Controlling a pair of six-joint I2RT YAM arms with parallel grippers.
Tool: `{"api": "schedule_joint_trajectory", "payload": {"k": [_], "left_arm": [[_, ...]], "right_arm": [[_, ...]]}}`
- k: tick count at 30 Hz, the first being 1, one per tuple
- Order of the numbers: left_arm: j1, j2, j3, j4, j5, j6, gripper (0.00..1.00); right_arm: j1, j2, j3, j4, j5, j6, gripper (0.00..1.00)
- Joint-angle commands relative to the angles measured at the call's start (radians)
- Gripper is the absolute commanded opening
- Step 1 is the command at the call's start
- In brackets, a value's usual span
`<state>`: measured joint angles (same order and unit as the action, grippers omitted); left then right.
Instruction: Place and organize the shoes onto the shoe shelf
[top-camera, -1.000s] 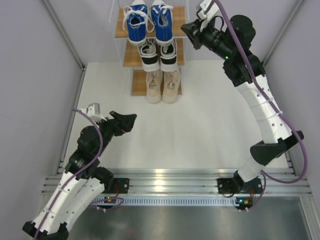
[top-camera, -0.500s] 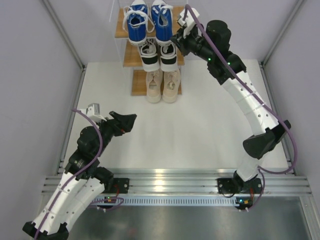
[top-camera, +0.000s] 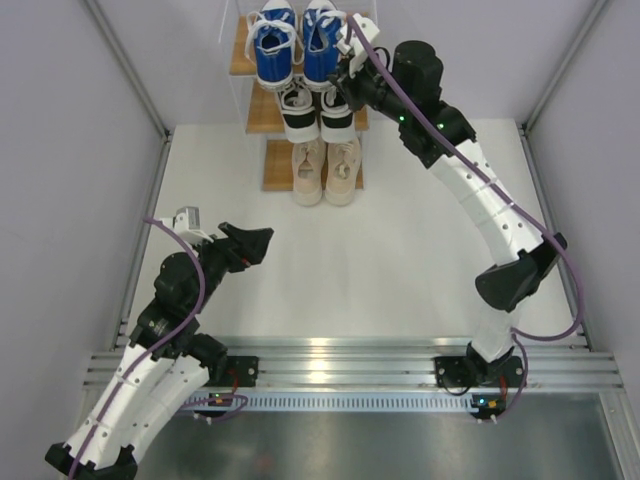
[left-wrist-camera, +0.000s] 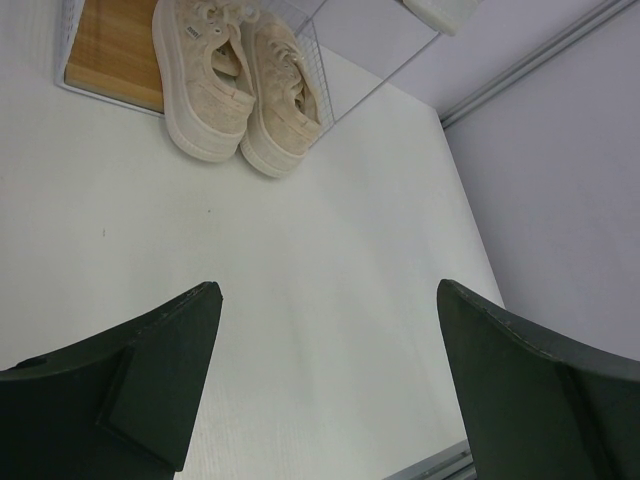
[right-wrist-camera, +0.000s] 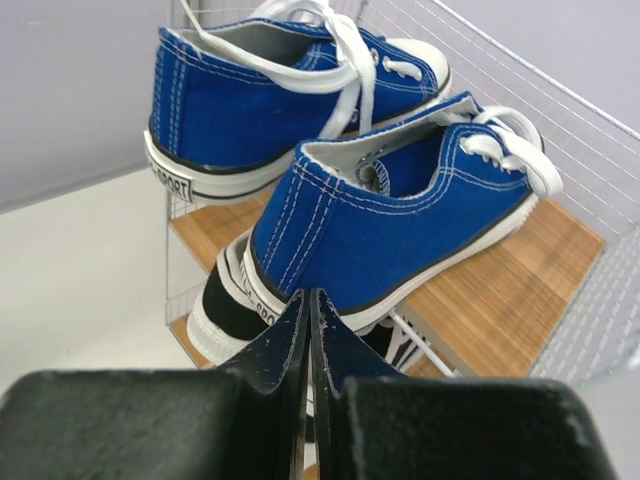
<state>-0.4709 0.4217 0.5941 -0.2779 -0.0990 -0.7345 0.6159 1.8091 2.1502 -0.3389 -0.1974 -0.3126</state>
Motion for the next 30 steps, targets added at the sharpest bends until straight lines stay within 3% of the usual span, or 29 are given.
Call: {"api": "schedule_joint_trajectory", "payload": {"k": [1,9,15,19,23,24,27,28,30], "left_arm": [[0.002,0.005,-0.004,0.029,-0.008,-0.003,0.94],[0.002,0.000,-0.007,0.028,-0.010,-0.005,0.94],[0.002,-0.004,0.003,0.017,-0.015,0.004,0.94],[0.002,-0.004,0.013,0.003,-0.039,0.030,0.94],[0.002,0.025,0.045,-0.015,-0.076,0.076,0.94],[0.002,0.035,0.055,-0.030,-0.083,0.090,0.94],[0.003,0.103,0.117,-0.098,-0.136,0.179,0.94],[0.002,0.124,0.154,-0.116,-0.149,0.196,0.94],[0.002,0.182,0.193,-0.176,-0.206,0.240,0.94]], "right_arm": [[0.030,0.038,0.063,0.021,0.009,-0.005,0.00],[0.045,0.064,0.092,0.028,0.026,-0.006,0.00],[0.035,-0.029,0.028,0.012,0.024,-0.028,0.01],[0.016,-0.212,-0.096,0.002,-0.017,-0.084,0.21],[-0.037,-0.364,-0.234,-0.038,-0.031,-0.066,0.58],[-0.060,-0.393,-0.309,-0.043,-0.043,-0.042,0.79],[-0.238,-0.525,-0.471,-0.063,-0.169,0.081,0.99],[-0.343,-0.551,-0.516,-0.064,-0.197,0.136,1.00],[-0.434,-0.632,-0.654,-0.087,-0.203,0.170,0.99]]}}
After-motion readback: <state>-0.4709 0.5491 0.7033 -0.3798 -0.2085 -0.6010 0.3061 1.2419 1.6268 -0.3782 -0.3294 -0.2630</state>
